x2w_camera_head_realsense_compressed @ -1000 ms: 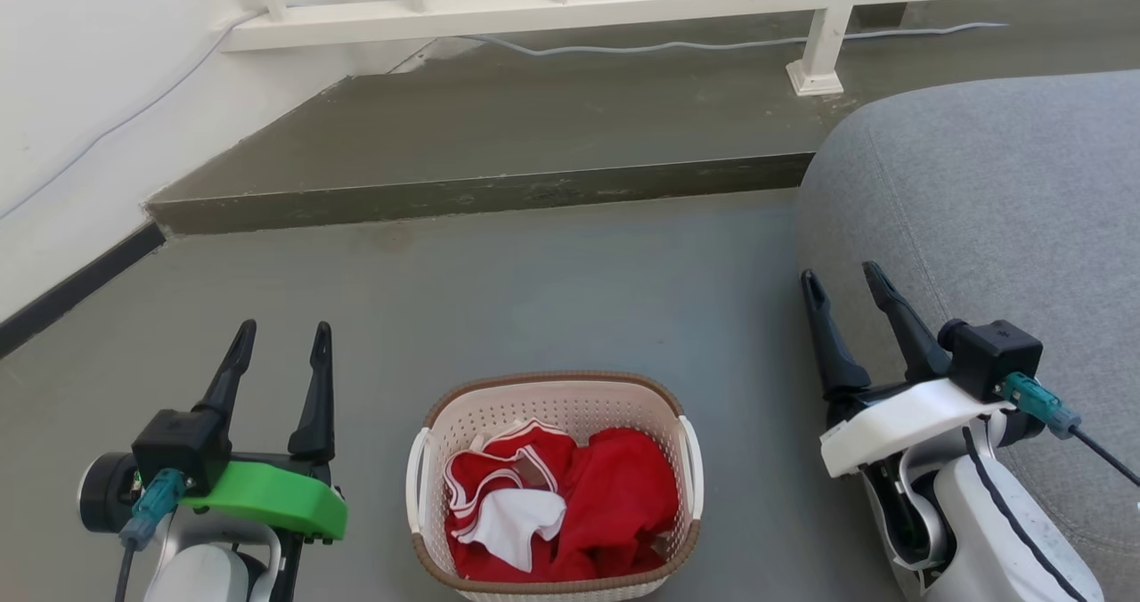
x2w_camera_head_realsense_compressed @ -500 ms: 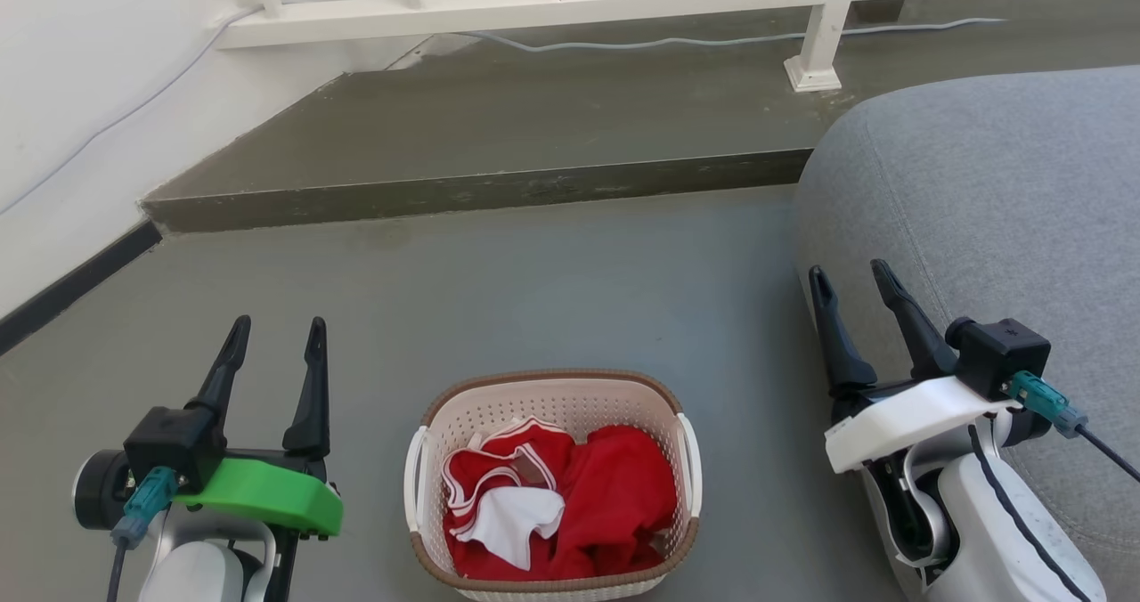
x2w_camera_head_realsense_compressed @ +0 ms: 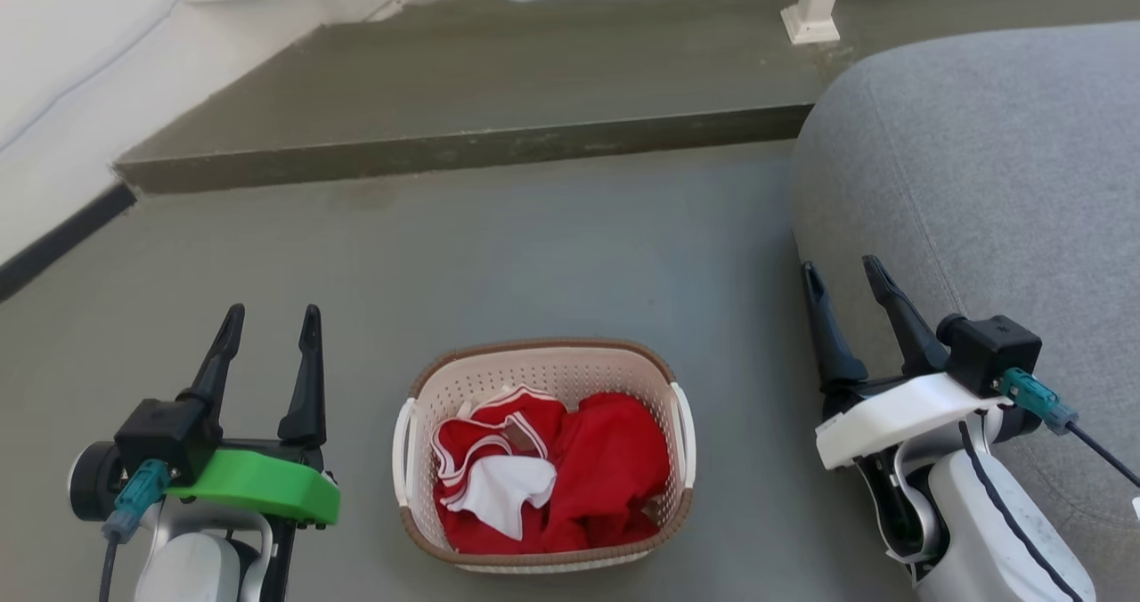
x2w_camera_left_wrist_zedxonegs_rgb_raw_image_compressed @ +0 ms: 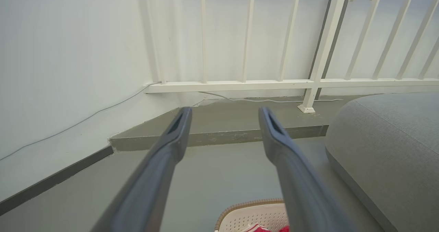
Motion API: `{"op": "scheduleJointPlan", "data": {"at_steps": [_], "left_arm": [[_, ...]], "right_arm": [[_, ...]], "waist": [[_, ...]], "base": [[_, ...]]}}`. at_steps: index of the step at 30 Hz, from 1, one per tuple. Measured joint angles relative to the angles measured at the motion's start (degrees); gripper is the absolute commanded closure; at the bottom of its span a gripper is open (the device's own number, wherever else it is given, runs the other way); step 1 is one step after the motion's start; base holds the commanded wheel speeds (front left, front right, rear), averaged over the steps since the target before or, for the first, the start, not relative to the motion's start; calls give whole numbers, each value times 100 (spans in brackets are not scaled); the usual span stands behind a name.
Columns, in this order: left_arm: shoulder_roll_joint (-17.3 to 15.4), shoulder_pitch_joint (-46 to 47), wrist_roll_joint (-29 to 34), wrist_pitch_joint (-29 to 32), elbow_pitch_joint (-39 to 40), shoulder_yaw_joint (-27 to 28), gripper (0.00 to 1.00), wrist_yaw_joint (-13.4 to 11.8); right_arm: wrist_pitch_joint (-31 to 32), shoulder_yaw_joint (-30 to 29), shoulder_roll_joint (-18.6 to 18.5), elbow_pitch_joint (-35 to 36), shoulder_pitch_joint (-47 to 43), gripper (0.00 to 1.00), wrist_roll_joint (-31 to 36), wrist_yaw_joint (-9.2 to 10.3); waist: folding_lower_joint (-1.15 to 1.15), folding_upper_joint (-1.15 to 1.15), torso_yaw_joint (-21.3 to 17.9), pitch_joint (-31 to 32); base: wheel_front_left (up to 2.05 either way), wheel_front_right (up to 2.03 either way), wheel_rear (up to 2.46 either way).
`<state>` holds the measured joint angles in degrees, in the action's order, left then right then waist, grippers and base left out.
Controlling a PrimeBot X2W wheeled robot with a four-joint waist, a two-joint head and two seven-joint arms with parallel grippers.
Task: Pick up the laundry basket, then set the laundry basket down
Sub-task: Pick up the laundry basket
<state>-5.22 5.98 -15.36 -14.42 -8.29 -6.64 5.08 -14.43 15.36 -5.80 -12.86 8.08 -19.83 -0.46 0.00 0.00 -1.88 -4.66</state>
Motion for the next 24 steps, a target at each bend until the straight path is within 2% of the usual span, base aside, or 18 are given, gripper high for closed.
{"op": "scheduleJointPlan", "data": {"at_steps": [15, 24], "left_arm": [[-44, 394, 0, 0, -243, 44, 0, 101], [-119, 977, -56, -1, -564, 60, 0, 155]], "right_arm": [[0, 4, 55, -165, 381, 0, 81, -4], [0, 2, 109, -576, 805, 0, 115, -19]], "waist": [[0, 0, -113, -825], [-1, 0, -125, -1549]], "base": [[0, 0, 0], [0, 0, 0]]}}
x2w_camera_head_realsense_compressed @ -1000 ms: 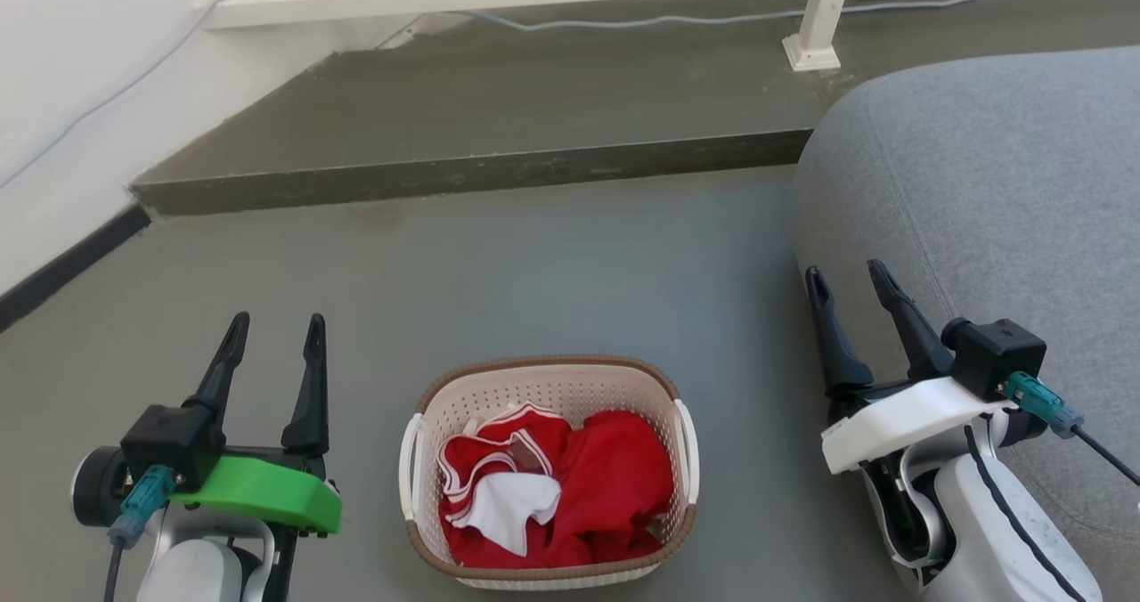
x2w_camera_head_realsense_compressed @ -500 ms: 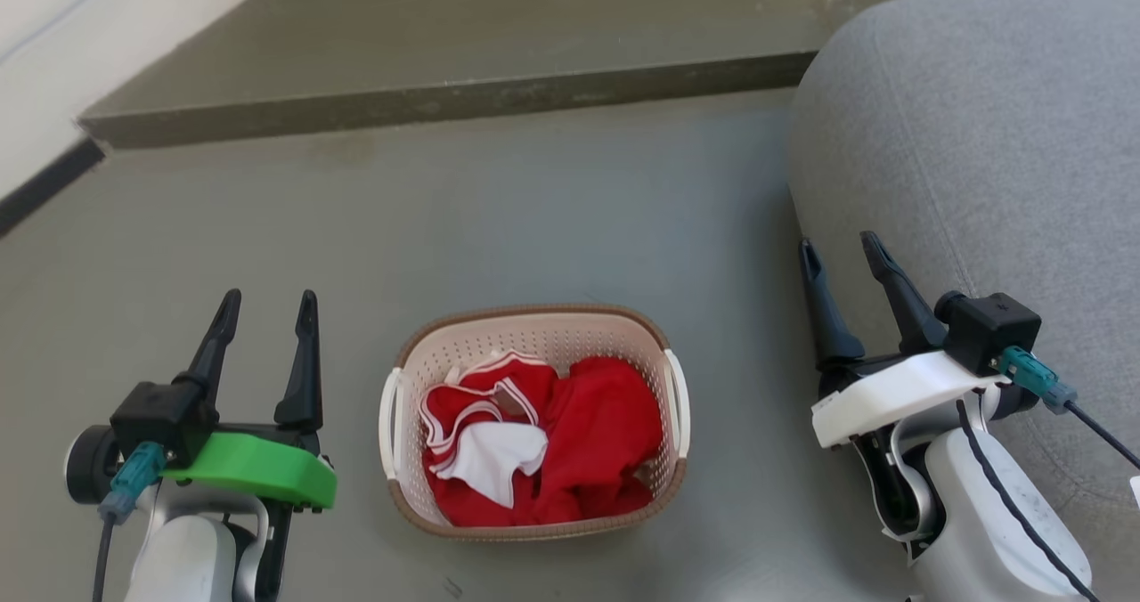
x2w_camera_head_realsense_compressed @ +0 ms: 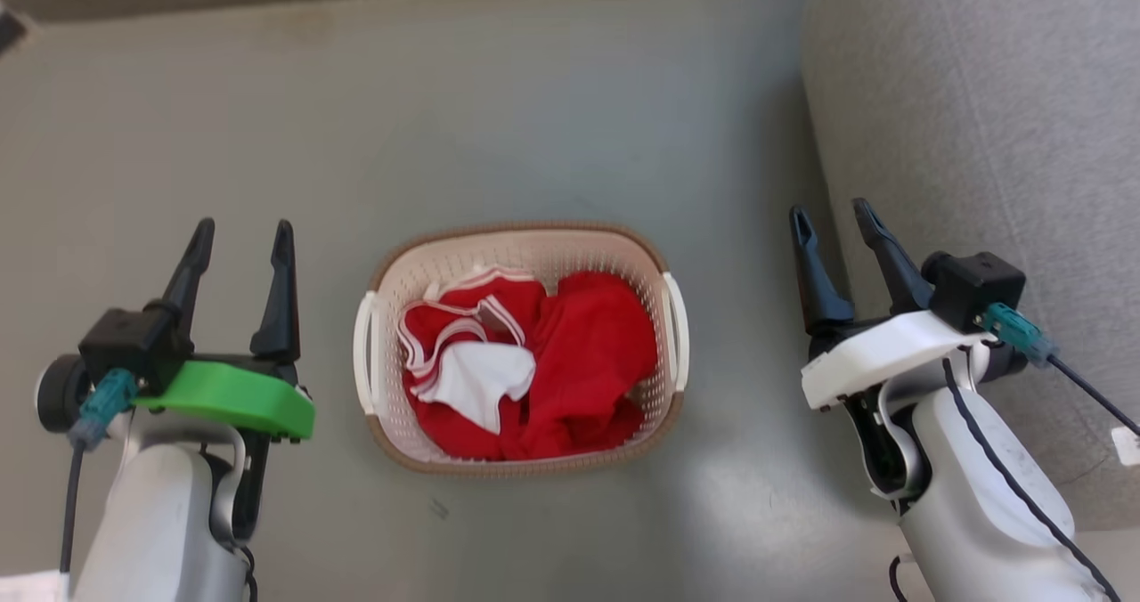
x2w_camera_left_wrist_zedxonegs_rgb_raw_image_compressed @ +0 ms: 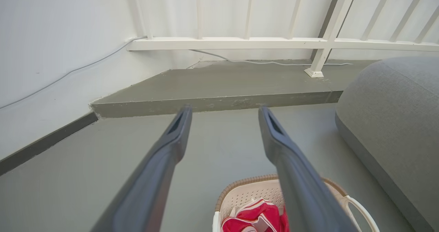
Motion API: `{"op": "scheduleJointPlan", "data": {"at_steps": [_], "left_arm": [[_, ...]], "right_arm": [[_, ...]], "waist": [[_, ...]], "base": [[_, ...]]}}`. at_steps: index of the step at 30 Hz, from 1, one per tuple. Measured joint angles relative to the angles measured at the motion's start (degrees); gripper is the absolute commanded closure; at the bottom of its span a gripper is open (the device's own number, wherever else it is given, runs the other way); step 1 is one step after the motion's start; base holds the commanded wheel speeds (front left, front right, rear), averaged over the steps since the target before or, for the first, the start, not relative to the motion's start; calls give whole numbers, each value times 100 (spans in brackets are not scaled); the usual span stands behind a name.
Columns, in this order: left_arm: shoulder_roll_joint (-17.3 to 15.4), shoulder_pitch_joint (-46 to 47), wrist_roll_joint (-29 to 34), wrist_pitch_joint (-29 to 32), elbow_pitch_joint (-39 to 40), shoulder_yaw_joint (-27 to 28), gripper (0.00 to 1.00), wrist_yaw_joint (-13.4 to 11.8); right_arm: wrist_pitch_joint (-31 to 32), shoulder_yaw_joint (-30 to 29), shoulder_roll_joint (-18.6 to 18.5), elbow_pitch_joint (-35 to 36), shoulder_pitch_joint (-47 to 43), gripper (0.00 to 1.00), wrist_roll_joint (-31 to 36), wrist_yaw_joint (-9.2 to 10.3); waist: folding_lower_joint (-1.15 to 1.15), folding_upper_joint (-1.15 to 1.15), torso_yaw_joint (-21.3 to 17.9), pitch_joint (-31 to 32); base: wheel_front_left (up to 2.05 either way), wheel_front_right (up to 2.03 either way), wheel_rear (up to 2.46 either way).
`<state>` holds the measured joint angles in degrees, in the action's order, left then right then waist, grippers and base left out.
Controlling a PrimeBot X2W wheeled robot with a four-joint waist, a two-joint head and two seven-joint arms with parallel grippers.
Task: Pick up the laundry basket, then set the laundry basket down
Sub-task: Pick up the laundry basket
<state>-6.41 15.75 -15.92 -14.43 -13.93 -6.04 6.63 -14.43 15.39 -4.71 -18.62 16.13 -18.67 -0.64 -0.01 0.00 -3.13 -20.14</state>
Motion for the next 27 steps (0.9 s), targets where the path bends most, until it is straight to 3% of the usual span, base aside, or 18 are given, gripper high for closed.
{"op": "scheduleJointPlan", "data": {"at_steps": [27], "left_arm": [[-175, 1713, -547, 248, -1986, -838, 0, 69]], "right_arm": [[42, 402, 114, -1934, 1606, 0, -112, -133]], "waist": [[0, 0, 157, -1899]], "base": [[0, 0, 0]]}}
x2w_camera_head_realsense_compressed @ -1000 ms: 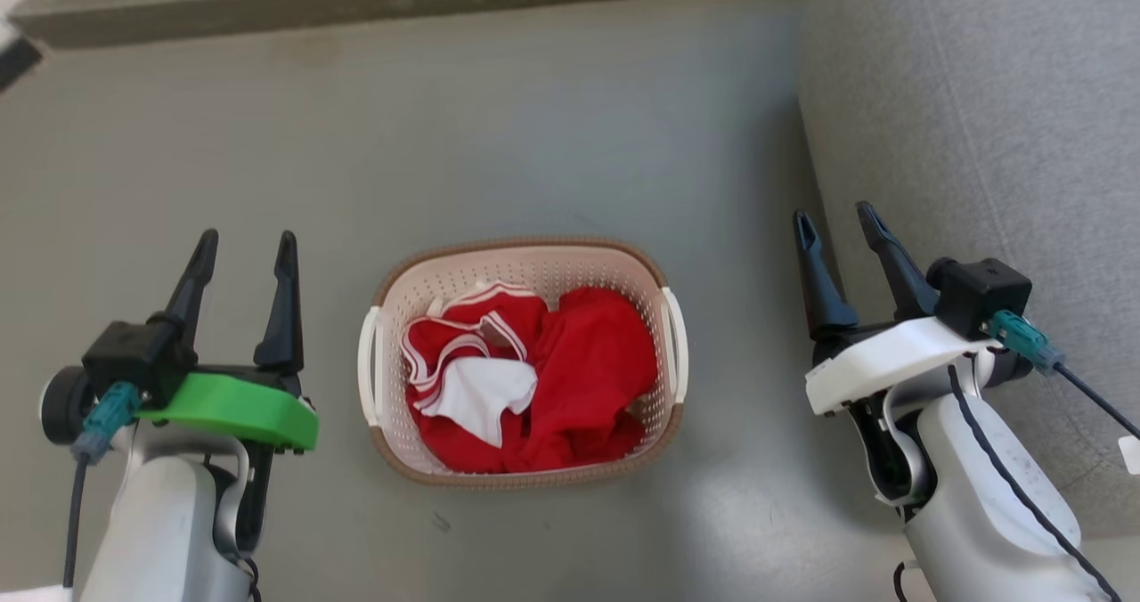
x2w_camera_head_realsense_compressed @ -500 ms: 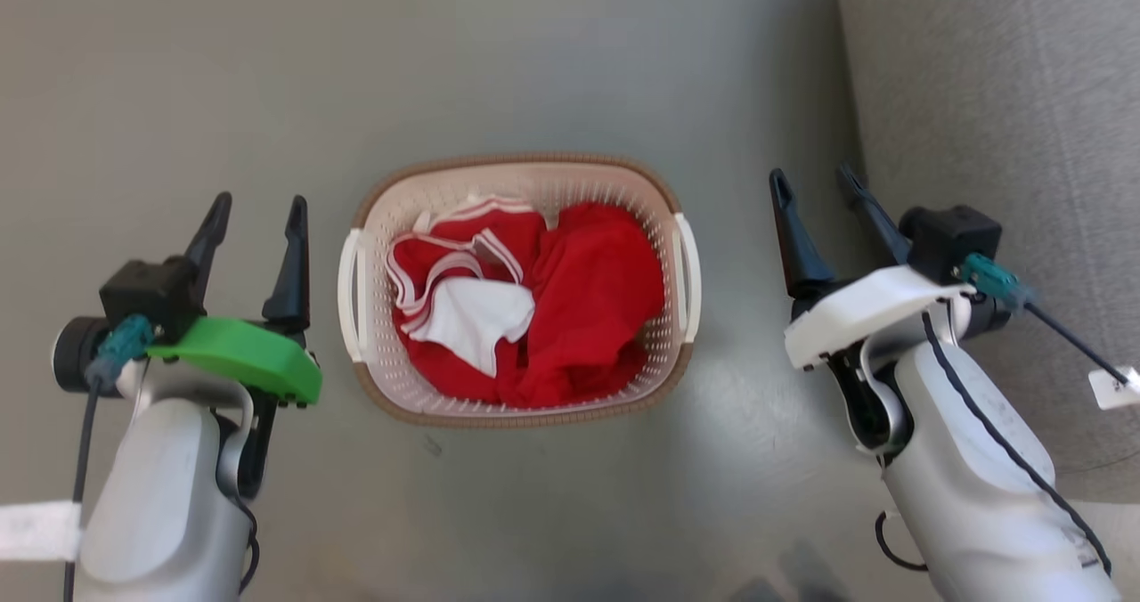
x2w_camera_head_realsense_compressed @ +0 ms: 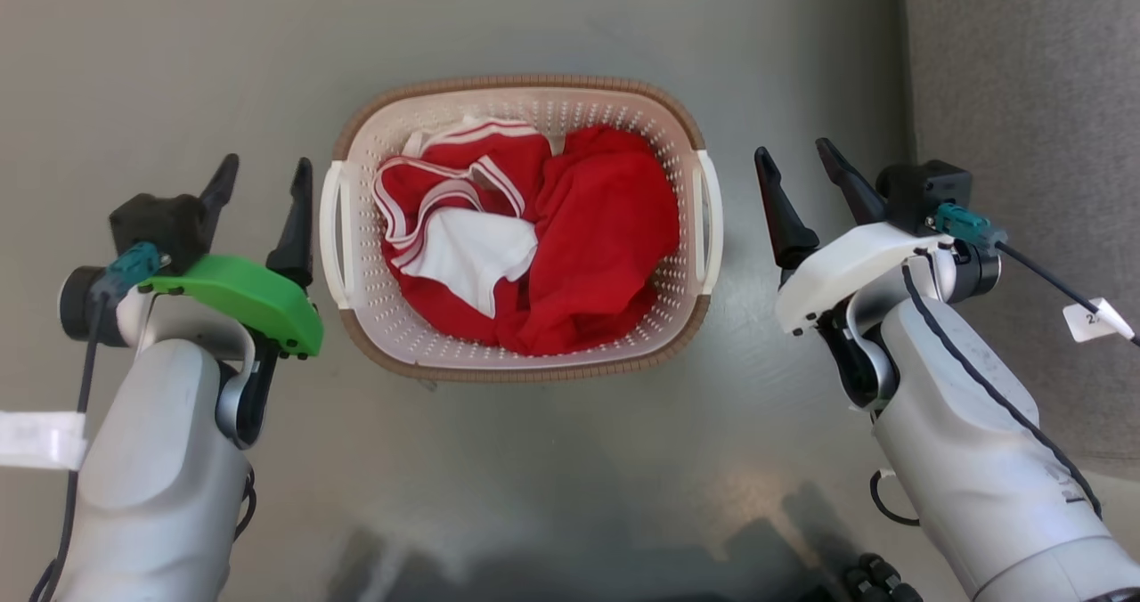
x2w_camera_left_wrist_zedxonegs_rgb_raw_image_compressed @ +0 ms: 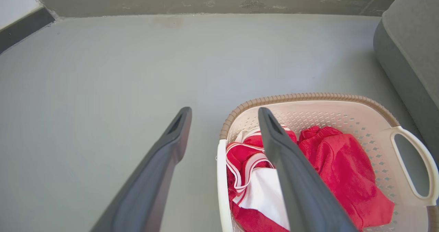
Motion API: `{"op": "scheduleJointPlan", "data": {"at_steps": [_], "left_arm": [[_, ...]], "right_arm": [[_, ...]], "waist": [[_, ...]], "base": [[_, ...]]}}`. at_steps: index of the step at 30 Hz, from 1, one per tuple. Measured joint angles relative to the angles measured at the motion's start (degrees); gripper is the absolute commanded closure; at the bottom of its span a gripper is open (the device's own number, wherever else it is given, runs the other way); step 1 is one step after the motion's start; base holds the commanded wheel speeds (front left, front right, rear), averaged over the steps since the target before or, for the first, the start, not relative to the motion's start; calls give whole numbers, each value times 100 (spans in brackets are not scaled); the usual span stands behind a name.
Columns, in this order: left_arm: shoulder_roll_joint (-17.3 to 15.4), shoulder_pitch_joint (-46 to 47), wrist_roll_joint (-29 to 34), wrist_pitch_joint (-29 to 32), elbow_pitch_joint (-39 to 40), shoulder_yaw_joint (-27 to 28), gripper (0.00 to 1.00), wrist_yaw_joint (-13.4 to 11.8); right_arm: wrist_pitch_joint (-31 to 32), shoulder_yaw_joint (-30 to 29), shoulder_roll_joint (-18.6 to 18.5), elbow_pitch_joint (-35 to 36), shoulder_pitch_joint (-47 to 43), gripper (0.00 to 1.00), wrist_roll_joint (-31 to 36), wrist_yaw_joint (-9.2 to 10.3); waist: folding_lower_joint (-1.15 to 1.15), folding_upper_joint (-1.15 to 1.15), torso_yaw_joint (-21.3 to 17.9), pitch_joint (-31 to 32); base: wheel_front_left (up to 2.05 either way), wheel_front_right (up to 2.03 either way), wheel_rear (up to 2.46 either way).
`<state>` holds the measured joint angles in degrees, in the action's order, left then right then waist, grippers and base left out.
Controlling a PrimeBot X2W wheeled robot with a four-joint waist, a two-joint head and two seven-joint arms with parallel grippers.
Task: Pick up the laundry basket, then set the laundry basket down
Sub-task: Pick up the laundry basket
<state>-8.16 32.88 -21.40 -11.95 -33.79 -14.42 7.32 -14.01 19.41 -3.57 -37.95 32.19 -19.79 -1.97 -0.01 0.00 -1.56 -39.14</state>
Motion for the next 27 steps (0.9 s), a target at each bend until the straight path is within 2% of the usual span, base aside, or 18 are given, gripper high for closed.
{"op": "scheduleJointPlan", "data": {"at_steps": [8, 16, 27], "left_arm": [[-3, 431, -215, 160, -486, -324, 0, 7], [-10, 799, -485, 360, -940, -589, 0, 7], [-16, 1280, -800, 549, -1367, -973, 0, 7]], "right_arm": [[77, 174, -1, -455, 387, 0, -255, 12], [221, 616, -3, -682, 767, 0, -825, -103], [377, 1095, -7, -995, 1188, 0, -1317, -92]], "waist": [[0, 0, 18, -423], [0, 0, 26, -822], [0, 0, 58, -1297]], "base": [[0, 0, 0], [0, 0, 0], [0, 0, 0]]}}
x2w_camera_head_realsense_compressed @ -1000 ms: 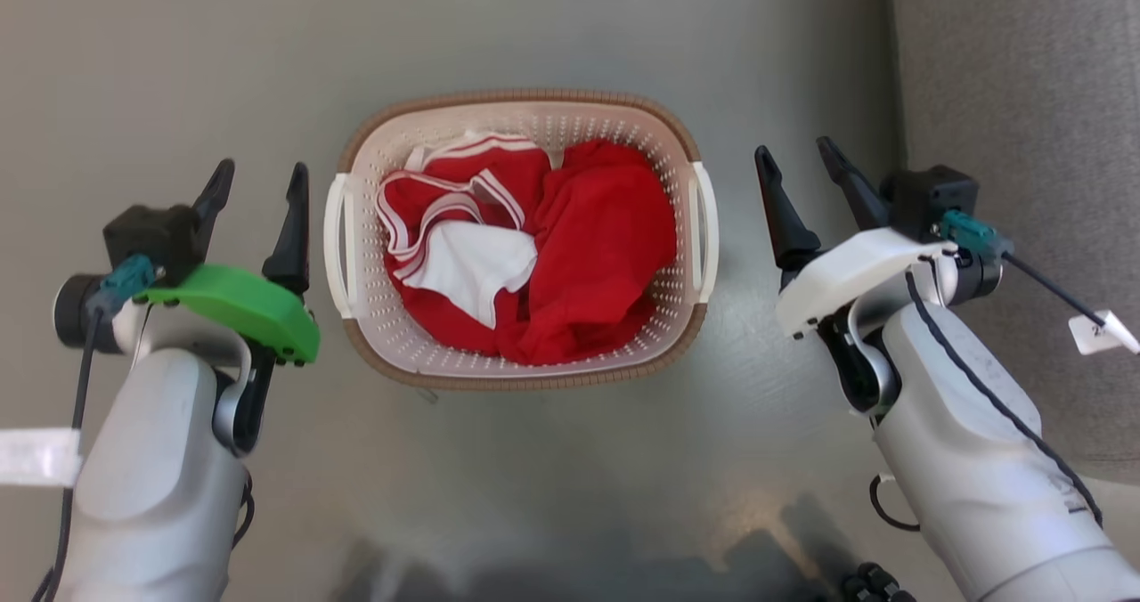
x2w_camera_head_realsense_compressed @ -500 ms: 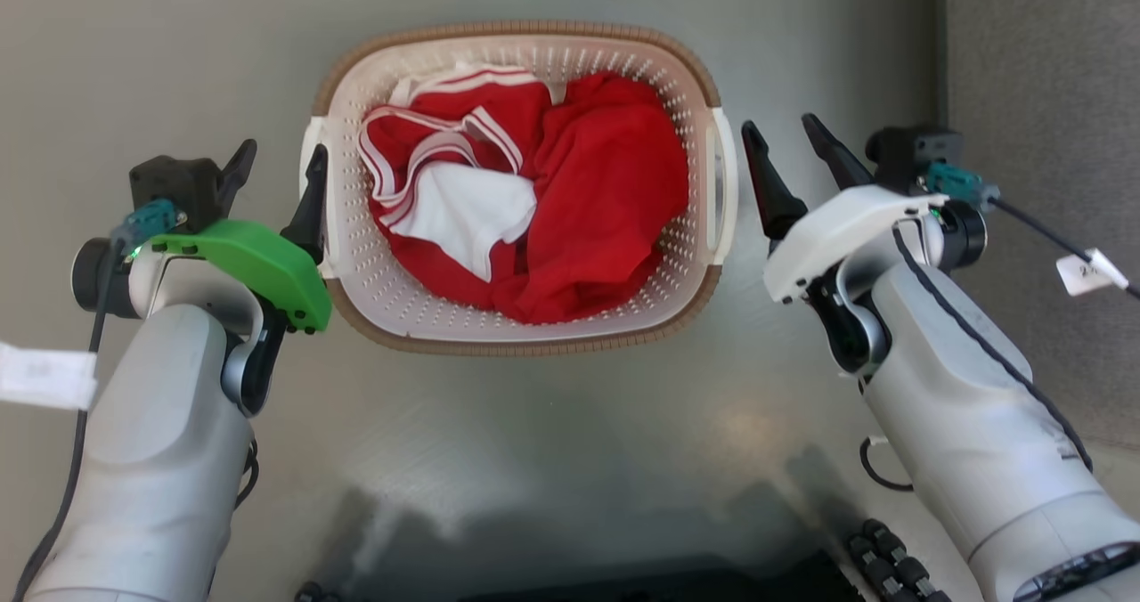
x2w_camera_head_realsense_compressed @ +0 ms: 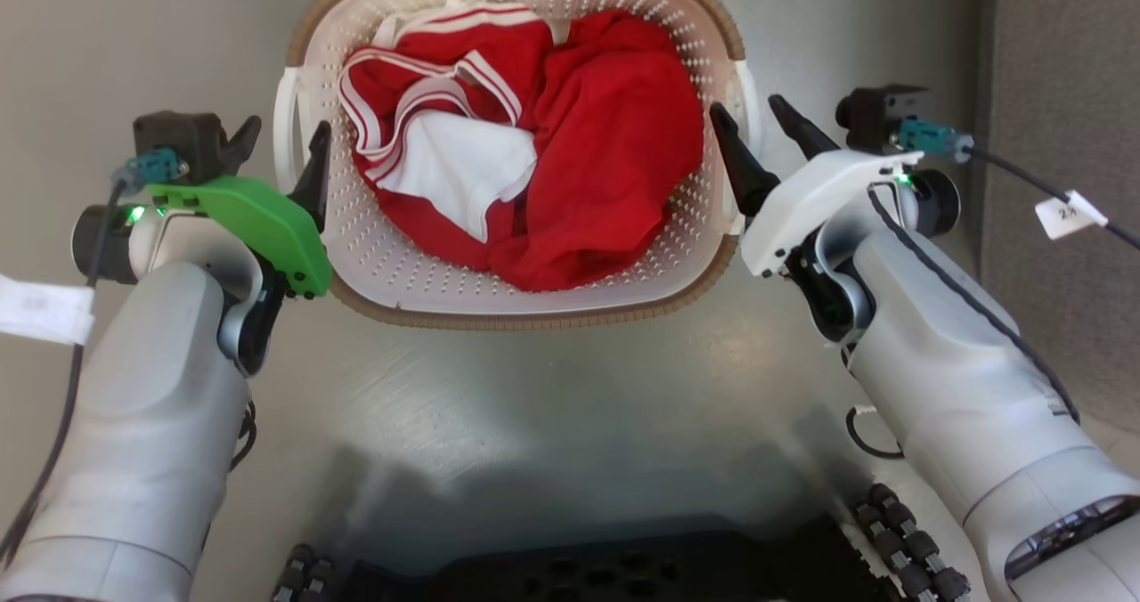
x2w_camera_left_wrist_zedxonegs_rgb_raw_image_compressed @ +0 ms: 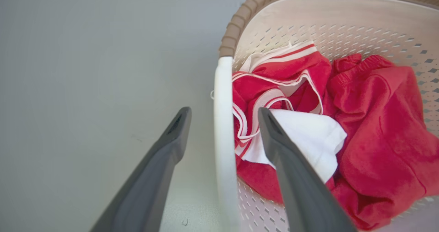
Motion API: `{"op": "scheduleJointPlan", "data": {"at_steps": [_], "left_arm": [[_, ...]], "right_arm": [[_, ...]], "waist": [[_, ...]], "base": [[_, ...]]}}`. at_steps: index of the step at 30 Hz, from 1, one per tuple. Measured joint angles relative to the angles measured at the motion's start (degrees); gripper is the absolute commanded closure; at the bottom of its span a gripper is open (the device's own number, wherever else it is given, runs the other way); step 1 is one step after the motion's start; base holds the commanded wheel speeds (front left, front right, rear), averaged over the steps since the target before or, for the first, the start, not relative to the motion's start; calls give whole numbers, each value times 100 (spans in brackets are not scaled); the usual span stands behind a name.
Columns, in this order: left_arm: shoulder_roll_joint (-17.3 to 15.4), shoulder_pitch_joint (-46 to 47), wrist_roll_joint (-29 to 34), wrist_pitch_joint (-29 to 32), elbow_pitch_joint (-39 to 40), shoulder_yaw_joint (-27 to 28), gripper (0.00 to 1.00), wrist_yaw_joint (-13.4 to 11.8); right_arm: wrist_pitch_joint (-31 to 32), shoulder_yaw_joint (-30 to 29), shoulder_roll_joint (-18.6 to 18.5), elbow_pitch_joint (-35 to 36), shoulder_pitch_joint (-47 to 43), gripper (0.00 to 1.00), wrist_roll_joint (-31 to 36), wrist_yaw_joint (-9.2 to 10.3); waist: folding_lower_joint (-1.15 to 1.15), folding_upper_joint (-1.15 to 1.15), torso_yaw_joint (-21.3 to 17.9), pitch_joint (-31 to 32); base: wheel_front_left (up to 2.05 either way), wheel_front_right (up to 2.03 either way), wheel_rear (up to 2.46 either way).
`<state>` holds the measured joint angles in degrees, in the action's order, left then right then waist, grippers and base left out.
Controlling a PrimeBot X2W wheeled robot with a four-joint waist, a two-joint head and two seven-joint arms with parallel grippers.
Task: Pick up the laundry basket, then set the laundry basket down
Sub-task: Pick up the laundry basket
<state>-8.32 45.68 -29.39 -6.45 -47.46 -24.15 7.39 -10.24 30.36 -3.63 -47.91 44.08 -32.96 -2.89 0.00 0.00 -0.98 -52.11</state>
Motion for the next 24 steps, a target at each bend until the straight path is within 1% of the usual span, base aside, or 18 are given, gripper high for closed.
{"op": "scheduleJointPlan", "data": {"at_steps": [5, 9, 12, 21, 22, 23, 24], "left_arm": [[-3, 185, -163, 124, -91, -209, 0, 0], [-4, 290, -237, 193, -163, -353, 0, 0], [-4, 363, -344, 278, -249, -403, 0, 1], [-16, 550, -584, 286, -413, -619, 0, 1], [-15, 587, -655, 278, -412, -694, 35, 1], [-15, 608, -687, 278, -412, -730, 55, 1], [-14, 615, -730, 279, -419, -754, 60, 1]], "right_arm": [[135, 211, -2, -96, 164, 0, -283, 51], [171, 333, -4, -187, 242, 0, -344, 58], [172, 420, -4, -226, 344, 0, -464, 125], [171, 728, -8, -341, 507, 0, -735, 200], [171, 803, -8, -363, 514, 10, -838, 207], [171, 849, -9, -372, 519, 19, -882, 209], [171, 893, -9, -379, 525, 30, -912, 211]], "waist": [[0, 0, 28, -186], [0, 0, 40, -289], [0, 0, 50, -380], [0, 0, 53, -495], [0, 0, 50, -498], [0, 0, 48, -500], [0, 0, 45, -501]], "base": [[0, 0, 0], [0, 0, 0], [0, 0, 0], [0, 0, 0], [0, 0, 0], [0, 0, 0], [0, 0, 0]]}}
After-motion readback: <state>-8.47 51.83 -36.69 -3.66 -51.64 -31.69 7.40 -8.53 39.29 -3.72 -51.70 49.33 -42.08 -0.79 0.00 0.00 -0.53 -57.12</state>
